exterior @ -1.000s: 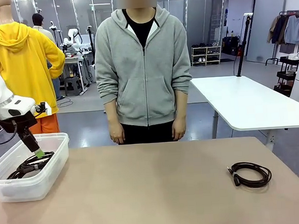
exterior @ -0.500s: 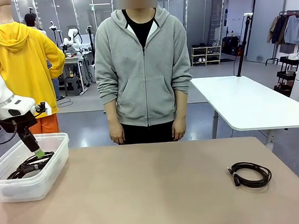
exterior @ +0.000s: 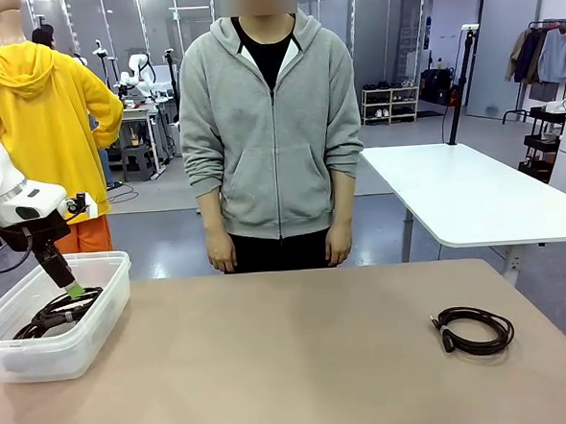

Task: Organize and store the cables.
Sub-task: Place the USB Extension Cable into the Organizing box.

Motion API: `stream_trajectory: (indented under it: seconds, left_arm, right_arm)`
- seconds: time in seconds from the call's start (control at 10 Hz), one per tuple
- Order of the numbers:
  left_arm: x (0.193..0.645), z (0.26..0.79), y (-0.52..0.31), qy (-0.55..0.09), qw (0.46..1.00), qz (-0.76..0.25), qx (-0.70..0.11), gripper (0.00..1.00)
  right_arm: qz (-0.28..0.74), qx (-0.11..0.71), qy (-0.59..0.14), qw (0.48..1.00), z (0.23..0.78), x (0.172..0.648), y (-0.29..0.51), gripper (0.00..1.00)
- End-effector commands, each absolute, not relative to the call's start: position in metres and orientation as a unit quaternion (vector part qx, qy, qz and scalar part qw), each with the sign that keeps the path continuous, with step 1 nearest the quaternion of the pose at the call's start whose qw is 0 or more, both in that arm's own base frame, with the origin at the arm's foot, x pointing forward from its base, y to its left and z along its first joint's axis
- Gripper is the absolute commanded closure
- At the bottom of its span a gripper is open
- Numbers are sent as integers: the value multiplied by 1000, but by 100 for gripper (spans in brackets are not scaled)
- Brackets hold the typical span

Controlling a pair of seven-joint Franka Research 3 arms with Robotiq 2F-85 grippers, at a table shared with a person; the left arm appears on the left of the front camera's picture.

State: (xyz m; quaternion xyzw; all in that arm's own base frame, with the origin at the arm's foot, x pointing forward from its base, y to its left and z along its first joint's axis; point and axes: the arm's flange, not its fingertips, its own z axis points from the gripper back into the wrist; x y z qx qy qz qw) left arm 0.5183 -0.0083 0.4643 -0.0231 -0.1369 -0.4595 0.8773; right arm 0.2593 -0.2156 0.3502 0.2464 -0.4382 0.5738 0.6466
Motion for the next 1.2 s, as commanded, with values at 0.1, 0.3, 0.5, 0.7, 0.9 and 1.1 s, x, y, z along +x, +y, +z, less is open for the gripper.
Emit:
stream_trajectory:
  seconds: [0.1,0.3,0.5,0.7,0.9,1.1]
  left_arm:
    - [522,466,-6,-140,877,-460,-15,0]
    - [509,513,-16,-191,861,-457,-113,0]
    - [465,564,27,-241,837,-460,-170,0]
    - [395,596,87,-271,800,-484,-230,0]
    - [343,608,136,-313,767,-506,-239,0]
    - [305,593,172,-337,766,-487,-249,0]
  right_arm:
    - [574,245,-441,645,351,259,-216,0]
    - [574,245,-441,645,351,259,-216,0]
    - [574,245,-441,645,351,259,-216,0]
    - [574,245,-441,645,351,259,-216,0]
    - [574,245,-441,645,351,259,-216,0]
    - [574,245,-441,645,351,259,-216,0]
